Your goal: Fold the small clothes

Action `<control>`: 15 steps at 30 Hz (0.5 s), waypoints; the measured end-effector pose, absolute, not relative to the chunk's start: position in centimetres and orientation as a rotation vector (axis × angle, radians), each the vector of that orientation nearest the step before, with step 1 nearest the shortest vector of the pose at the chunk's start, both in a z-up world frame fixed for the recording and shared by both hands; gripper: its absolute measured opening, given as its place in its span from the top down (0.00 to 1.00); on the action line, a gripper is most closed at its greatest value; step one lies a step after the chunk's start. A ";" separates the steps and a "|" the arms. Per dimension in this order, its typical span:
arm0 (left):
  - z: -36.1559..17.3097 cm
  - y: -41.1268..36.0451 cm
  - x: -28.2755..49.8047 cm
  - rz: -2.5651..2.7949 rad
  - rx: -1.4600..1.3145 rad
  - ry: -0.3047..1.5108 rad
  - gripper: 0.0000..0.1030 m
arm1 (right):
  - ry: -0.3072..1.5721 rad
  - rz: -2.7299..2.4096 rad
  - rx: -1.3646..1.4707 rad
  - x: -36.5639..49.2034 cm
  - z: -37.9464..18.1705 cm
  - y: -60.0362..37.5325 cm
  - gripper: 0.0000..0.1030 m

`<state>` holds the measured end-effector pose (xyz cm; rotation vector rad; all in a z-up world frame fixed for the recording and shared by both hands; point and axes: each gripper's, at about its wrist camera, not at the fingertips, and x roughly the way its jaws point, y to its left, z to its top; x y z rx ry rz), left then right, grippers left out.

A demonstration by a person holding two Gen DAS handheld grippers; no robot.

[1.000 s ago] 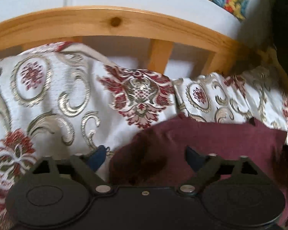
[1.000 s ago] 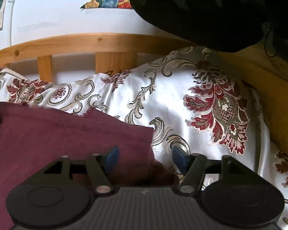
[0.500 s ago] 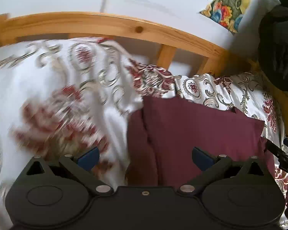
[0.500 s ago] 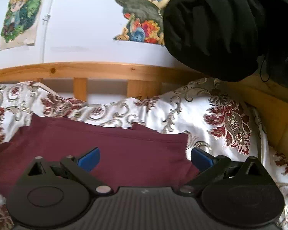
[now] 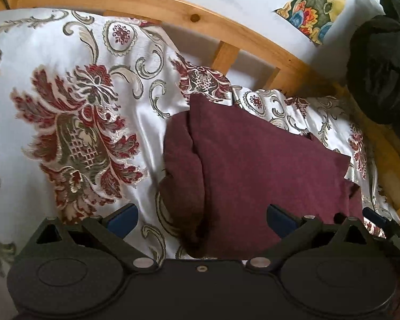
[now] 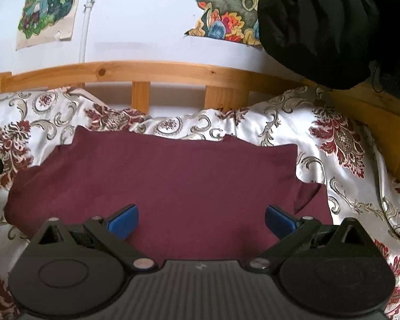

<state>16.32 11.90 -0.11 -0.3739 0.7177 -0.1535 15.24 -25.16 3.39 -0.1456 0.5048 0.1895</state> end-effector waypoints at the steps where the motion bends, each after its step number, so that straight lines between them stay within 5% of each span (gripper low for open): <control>1: -0.5 11.9 16.5 -0.152 -0.371 0.727 0.01 | 0.509 0.180 -0.143 15.4 3.3 -25.1 0.00; 15: -3.6 12.3 18.4 -0.154 -0.438 0.812 0.01 | 0.630 0.167 -0.161 16.9 -0.1 -24.8 0.00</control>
